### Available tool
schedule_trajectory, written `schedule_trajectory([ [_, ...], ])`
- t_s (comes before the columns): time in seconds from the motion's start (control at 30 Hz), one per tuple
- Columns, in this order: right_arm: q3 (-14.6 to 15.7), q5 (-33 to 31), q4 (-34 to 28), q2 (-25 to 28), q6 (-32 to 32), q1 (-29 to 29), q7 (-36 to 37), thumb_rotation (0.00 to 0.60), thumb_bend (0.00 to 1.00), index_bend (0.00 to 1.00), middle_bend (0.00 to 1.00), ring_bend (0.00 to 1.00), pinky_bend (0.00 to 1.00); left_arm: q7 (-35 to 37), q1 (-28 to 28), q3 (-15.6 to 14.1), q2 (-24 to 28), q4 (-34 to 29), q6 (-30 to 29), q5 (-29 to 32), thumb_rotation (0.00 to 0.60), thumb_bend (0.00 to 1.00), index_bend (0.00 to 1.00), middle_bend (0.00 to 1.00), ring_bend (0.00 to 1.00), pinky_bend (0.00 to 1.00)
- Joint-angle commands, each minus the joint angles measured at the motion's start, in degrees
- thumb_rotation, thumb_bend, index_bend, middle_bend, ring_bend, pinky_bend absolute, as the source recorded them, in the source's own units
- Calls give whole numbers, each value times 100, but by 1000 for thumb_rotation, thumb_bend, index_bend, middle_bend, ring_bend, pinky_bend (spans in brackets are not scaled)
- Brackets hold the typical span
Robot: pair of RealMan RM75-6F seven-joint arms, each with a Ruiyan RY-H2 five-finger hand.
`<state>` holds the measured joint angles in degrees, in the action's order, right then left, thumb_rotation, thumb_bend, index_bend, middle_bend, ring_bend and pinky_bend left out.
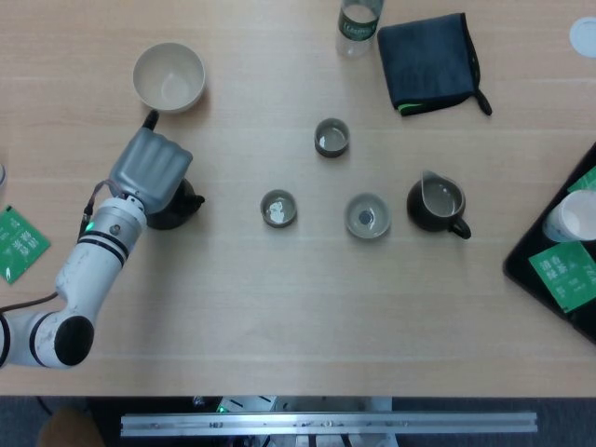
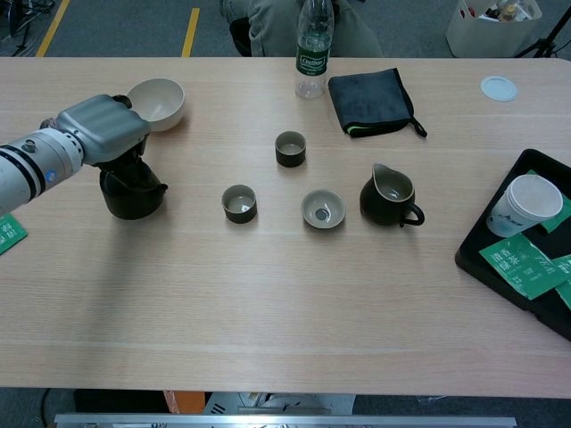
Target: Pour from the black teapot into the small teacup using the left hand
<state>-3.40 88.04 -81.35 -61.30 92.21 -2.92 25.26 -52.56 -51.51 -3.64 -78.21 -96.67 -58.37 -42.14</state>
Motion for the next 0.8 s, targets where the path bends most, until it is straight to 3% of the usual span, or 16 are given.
schedule_trajectory([
  [0.03, -2, 2, -4, 1, -4, 5, -6, 600, 0, 358, 386, 232, 231, 165, 70, 30, 106, -24, -49, -101, 142, 205, 925, 1000, 780, 112],
  [0.2, -1, 23, -26, 4, -17, 26, -22, 600, 0, 358, 386, 232, 231, 570, 176, 147, 246, -60, 15, -62, 35, 192, 925, 1000, 780, 113],
  [0.3, -2, 35, -53, 11, -9, 32, -45, 600, 0, 358, 386, 232, 231, 857, 225, 230, 345, -125, 146, 40, 5, 181, 925, 1000, 780, 112],
  [0.67, 8, 52, -141, 37, -9, 40, -134, 600, 0, 358, 386, 232, 231, 1140, 320, 293, 477, -159, 108, 124, 2, 205, 929, 1000, 785, 113],
  [0.8, 6, 61, -163, 45, -5, 48, -154, 600, 0, 358, 386, 232, 231, 1417, 428, 396, 461, -147, -19, -53, 73, 273, 946, 1000, 808, 113],
])
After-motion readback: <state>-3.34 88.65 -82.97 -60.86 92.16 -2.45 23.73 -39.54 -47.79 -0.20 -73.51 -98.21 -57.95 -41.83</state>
